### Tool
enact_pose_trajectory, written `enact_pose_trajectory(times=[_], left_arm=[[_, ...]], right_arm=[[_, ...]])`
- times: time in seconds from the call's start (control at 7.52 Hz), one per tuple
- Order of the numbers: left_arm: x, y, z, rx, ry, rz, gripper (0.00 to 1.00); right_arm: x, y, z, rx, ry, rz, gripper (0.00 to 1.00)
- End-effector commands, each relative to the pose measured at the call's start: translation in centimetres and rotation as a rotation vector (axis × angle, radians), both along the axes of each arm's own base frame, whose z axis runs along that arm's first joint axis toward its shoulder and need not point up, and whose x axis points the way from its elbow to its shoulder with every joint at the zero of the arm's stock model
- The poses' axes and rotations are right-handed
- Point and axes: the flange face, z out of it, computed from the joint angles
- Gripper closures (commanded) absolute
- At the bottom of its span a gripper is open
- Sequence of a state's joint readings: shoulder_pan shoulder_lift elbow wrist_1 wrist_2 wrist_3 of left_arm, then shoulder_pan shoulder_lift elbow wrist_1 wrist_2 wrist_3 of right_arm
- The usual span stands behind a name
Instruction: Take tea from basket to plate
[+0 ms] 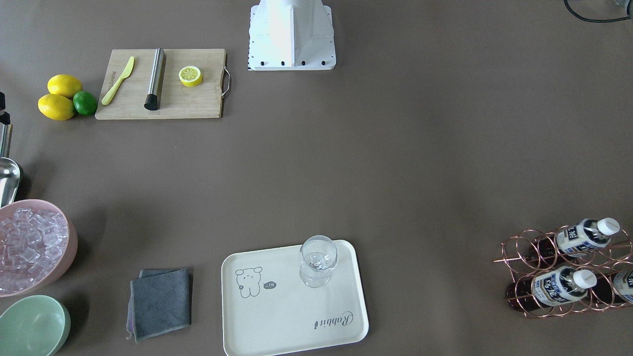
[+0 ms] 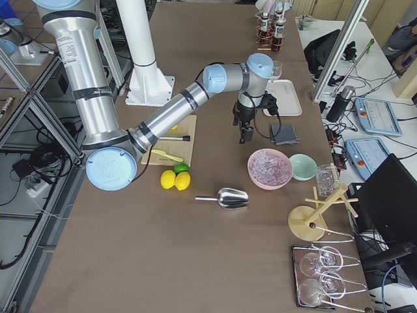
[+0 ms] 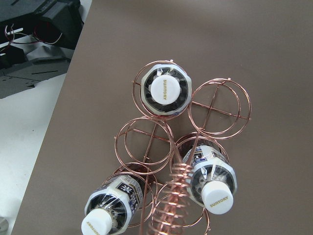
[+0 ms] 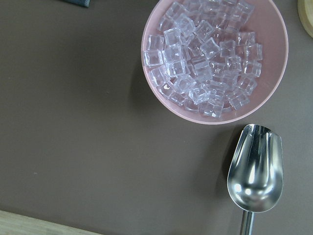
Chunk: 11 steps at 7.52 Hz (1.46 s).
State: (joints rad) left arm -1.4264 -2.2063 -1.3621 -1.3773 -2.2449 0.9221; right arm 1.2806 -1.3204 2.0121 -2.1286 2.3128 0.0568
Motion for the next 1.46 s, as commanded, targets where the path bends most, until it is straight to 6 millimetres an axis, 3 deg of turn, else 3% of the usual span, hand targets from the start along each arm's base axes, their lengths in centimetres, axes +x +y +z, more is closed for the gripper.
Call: enact_pose_trajectory(times=[0.0,0.13,0.27,0.8,0.93,1.2,1.33], left_arm=[[0.1,0.0,0.1,0.005,-0.001,0.007,0.07],[0.1,0.0,0.1,0.015,0.0,0.007,0.13],[0.0,-0.1,-0.1,0.029,0.001,0.011,0.24],[0.3,-0.1,-0.2,0.034,0.0,0.015,0.45],[0.1,-0.1,-0.2,0.033,0.0,0.012,0.55],[-1.1,0.6,-1.1,0.031,0.0,-0.011,0.95],[-3.1,1.0,0.1,0.012,-0.001,-0.041,1.0]], right_arm=[[-0.2,0.1,-0.3,-0.01,0.004,0.011,0.0],[-0.2,0.1,-0.4,-0.007,0.004,0.011,0.0],[-0.2,0.1,-0.5,-0.007,0.004,0.011,0.0],[-0.4,0.1,-0.3,-0.006,0.01,0.006,0.0],[-0.5,0.1,-0.3,-0.008,0.011,0.006,0.0],[-0.4,0.2,-0.1,-0.012,0.012,0.007,0.0],[-0.3,0.1,0.0,-0.015,0.013,0.009,0.0]])
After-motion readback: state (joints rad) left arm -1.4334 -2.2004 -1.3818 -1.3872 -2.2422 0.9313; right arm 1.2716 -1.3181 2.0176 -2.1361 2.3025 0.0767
